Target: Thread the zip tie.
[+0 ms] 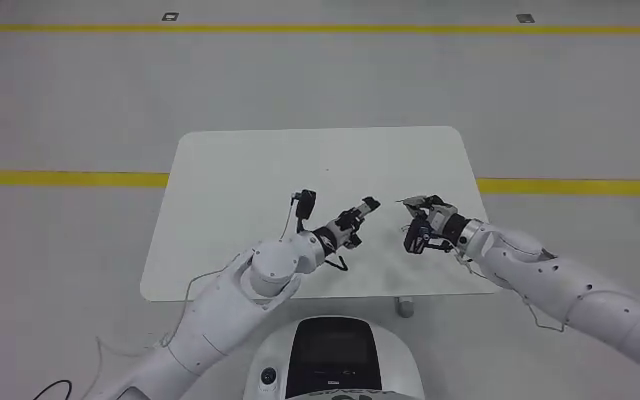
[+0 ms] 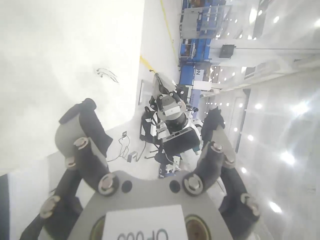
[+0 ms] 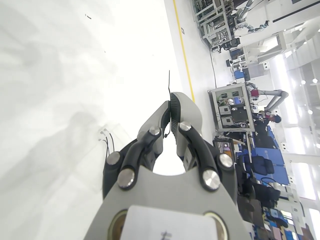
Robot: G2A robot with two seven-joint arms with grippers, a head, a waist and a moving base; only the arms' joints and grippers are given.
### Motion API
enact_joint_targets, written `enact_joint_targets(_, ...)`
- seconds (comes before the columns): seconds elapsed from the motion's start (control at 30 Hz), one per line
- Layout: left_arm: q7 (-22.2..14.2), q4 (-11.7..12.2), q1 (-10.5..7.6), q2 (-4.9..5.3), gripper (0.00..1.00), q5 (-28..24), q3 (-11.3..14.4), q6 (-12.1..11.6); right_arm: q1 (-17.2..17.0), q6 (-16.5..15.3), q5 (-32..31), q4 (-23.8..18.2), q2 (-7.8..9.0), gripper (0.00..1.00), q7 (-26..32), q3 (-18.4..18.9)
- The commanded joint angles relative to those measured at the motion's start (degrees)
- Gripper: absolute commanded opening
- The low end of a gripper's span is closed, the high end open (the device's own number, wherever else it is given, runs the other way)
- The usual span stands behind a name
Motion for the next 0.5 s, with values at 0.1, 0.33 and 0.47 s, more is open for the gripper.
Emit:
enact_joint_targets(0.1,2.4,7.0,-4.74,-1.36,1.0,-7.7,5.1,0.0,-0.2,-1.0,0.0,0.2,-0.65,0.0,0.7,0.6)
enact_joint_targets(0.33,10.6,14.6,-14.8,-4.24,1.0,-24.2,14.1,0.0,-0.8,-2.4,0.0,0.6,-1.29,0.0,0.5,1.5)
enact_joint_targets(0.47,10.6,14.6,-14.8,-4.24,1.0,-24.2,14.1,0.0,-0.8,-2.4,0.0,0.6,-1.29,0.0,0.5,1.5)
